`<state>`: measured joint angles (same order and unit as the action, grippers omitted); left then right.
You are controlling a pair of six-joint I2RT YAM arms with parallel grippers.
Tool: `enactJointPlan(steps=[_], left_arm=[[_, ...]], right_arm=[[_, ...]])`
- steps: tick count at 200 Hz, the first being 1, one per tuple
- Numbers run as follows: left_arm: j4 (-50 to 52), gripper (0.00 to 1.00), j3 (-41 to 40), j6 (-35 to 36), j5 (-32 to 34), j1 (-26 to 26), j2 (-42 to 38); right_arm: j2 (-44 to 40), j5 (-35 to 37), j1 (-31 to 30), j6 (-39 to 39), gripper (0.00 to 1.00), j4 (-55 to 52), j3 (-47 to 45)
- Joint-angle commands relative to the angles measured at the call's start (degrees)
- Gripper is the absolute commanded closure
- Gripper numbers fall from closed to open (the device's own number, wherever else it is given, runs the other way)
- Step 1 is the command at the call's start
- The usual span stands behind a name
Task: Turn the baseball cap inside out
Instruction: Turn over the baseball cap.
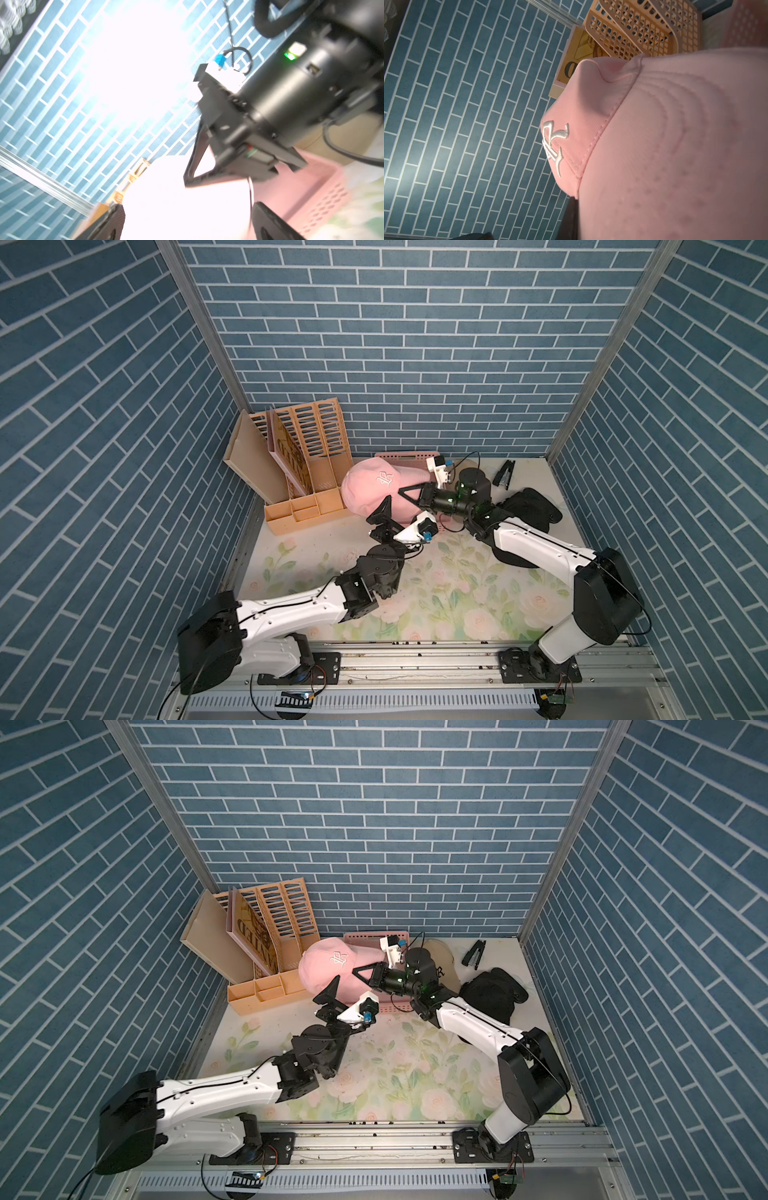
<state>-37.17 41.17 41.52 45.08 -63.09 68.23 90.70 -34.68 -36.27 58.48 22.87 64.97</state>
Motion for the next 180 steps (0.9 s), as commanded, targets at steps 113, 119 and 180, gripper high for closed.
enactJointPlan(steps=[113,119,180], left_arm=[[42.9,0.0,17.05,-47.97,-15.45,20.34,-12.41],[44.0,0.0,17.72,-49.04,-16.0,21.66,-11.81],[51.02,0.0,22.35,-58.03,-21.95,32.52,-3.92]], right_arm=[[-8.24,-7.86,2.63,-10.7,1.0,-1.63,-20.7],[-8.34,-7.73,2.01,-10.19,1.0,-0.7,-21.65],[-4.73,-8.31,-1.21,-4.52,1.0,11.12,-27.84]])
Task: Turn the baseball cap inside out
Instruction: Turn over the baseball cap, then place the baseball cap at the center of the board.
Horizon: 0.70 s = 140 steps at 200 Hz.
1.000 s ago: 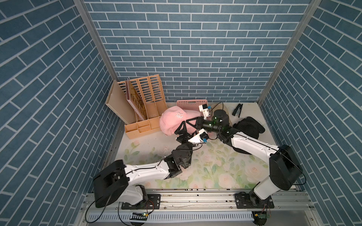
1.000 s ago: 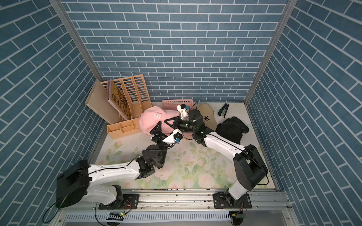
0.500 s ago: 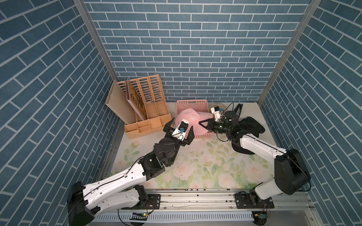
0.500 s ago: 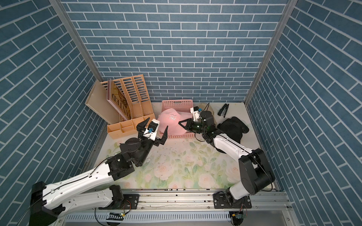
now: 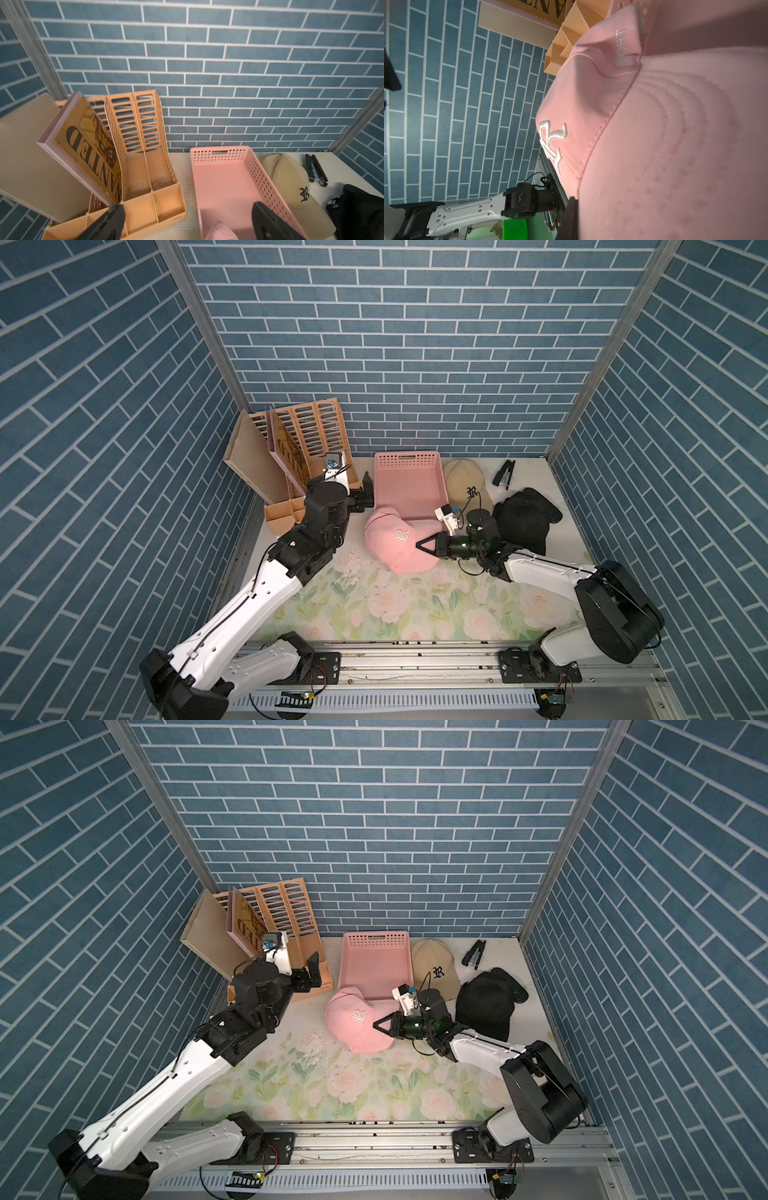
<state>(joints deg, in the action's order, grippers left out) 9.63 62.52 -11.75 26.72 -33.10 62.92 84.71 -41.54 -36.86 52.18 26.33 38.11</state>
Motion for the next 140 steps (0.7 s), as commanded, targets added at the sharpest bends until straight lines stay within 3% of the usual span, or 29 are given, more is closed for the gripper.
enactJointPlan(steps=[1,51,116,140], left_arm=[[4.29,0.0,1.01,-4.82,-3.64,2.66,1.45],[3.05,0.0,-0.16,-5.57,-3.89,6.05,0.55],[2.98,0.0,-0.5,-5.57,-4.88,6.65,2.93],[3.07,0.0,0.2,-5.13,-3.81,6.67,3.69]], right_arm=[[1.34,-1.4,-0.6,1.87,1.0,7.81,-1.04],[3.87,-0.5,-0.58,3.23,1.0,13.61,-4.27],[6.26,-4.13,0.55,11.97,1.0,27.92,-9.18],[-1.34,-2.33,-0.27,7.91,1.0,16.85,-6.17]])
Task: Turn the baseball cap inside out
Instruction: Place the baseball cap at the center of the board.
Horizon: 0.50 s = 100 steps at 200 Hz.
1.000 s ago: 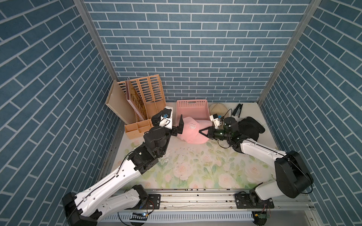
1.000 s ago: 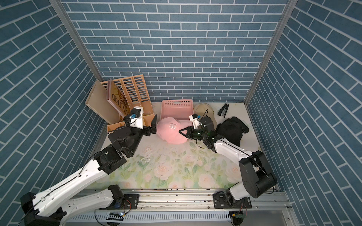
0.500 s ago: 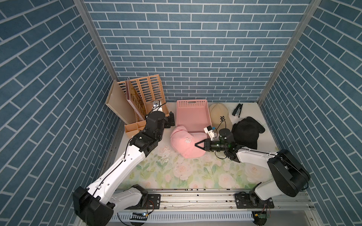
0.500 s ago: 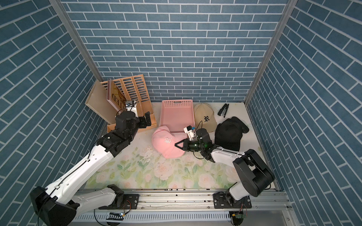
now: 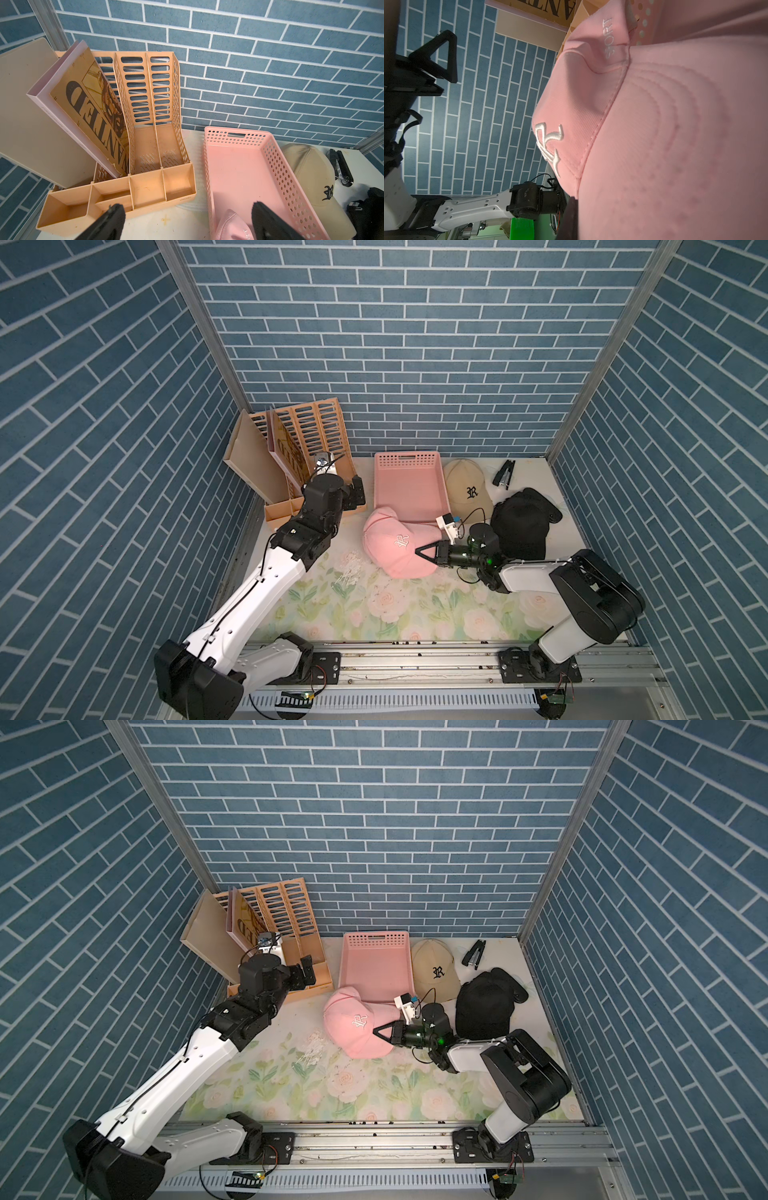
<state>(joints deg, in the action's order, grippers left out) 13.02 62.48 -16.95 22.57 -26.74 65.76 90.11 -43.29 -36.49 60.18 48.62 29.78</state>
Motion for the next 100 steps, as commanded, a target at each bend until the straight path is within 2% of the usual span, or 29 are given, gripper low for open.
enactJointPlan(steps=[1,27,57,80,100], left_arm=[[-0.34,0.0,0.26,0.07,0.36,0.34,0.9],[-0.7,0.0,1.06,0.04,0.47,0.34,1.64],[-1.28,0.0,0.98,-0.5,-0.17,0.29,2.13],[-0.71,0.0,0.78,-0.2,1.04,0.39,2.1],[-0.48,0.0,0.63,0.05,1.92,0.4,1.55]], right_arm=[[-7.07,-0.44,-0.71,-0.43,1.0,-6.11,2.4],[-14.1,1.6,-2.16,-5.09,1.0,-17.64,7.96],[-16.75,3.2,-2.18,-9.27,1.0,-26.09,14.32],[-16.23,2.61,-2.07,-9.18,1.0,-26.39,16.0],[-14.54,1.69,-2.28,-7.62,1.0,-23.76,13.66]])
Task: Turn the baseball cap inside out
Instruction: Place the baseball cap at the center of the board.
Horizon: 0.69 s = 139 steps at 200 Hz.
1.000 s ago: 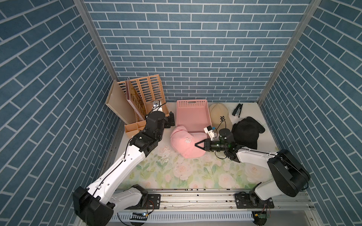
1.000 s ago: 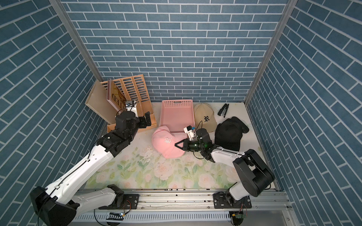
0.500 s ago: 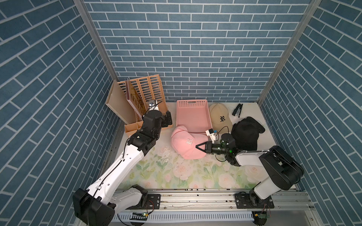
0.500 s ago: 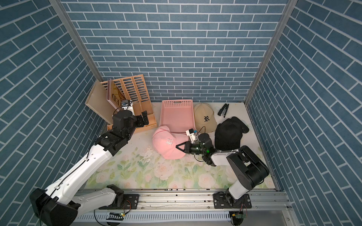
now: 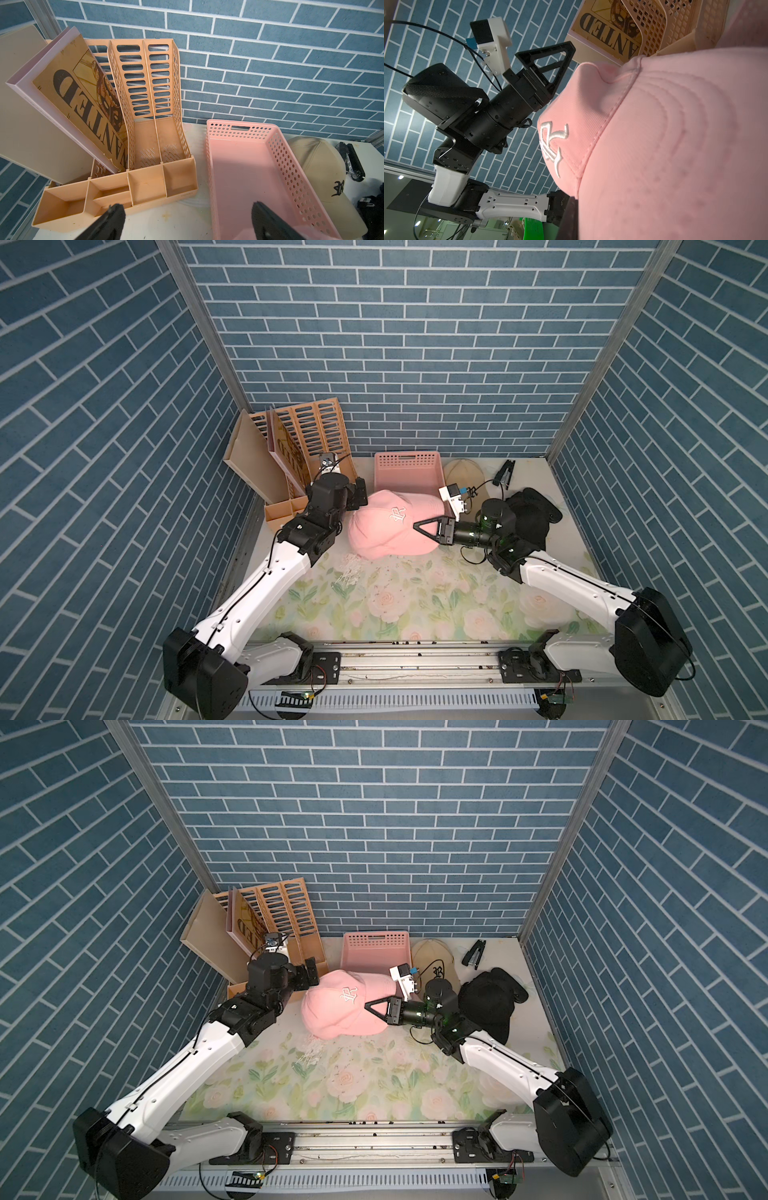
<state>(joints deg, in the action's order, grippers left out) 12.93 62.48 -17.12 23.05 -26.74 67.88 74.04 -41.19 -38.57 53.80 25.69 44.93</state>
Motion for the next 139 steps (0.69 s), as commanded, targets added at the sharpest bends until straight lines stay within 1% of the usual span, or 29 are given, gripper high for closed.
enactJointPlan(steps=[1,21,39,68,88,113,139], left_arm=[[-0.38,0.0,0.63,0.24,1.46,0.43,-0.56],[-0.02,0.0,1.08,0.6,1.39,0.47,-0.23],[0.01,0.0,1.69,0.69,1.22,0.59,0.42],[-0.25,0.0,2.0,0.77,1.19,0.6,0.62],[-0.19,0.0,1.67,0.87,1.56,0.56,0.7],[-0.19,0.0,1.46,0.84,1.62,0.6,0.54],[-0.28,0.0,1.42,0.88,1.82,0.6,0.4]], right_arm=[[1.62,-0.57,-0.28,-1.02,1.0,-0.39,-1.72],[4.14,-1.14,-1.55,1.56,1.0,5.16,-5.17],[6.53,-0.5,-3.48,1.88,1.0,7.31,-5.93],[9.54,0.31,-5.35,4.93,1.0,14.16,-6.87],[10.26,0.69,-5.69,5.79,1.0,16.35,-6.35],[9.9,0.4,-5.65,5.94,1.0,16.5,-5.25],[11.3,0.1,-5.64,4.19,1.0,16.17,-5.76]])
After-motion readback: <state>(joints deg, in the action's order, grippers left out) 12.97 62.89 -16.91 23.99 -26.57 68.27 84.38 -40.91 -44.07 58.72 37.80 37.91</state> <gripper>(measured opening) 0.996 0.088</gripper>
